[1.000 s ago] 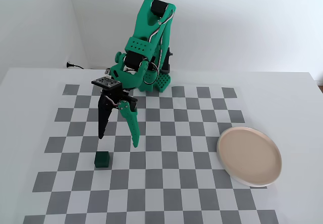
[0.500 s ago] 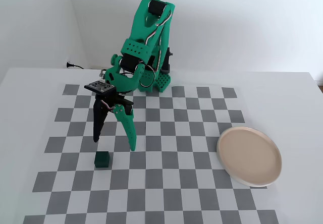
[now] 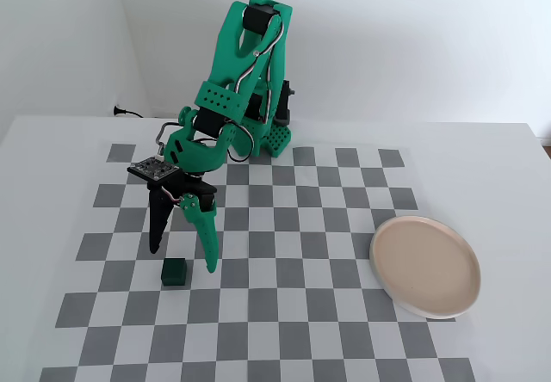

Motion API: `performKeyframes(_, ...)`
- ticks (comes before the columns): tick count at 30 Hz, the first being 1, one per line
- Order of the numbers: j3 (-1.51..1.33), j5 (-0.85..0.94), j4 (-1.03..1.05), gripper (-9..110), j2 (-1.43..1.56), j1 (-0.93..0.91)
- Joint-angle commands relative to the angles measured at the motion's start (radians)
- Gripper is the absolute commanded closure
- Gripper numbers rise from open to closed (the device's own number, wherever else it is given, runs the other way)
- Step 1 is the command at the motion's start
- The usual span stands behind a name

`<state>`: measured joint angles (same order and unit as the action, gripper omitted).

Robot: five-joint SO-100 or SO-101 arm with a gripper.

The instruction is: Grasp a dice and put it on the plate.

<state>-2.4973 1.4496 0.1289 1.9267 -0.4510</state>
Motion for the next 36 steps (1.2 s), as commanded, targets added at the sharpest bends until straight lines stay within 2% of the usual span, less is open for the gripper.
performKeyframes(1, 0.08, 0.012, -0.025, 61, -0.008, 0.005)
performKeyframes(28, 0.127, 0.018, -0.112, 61, -0.224, 0.051)
performKeyframes(36, 0.127, 0.026, -0.117, 65, -0.245, 0.046)
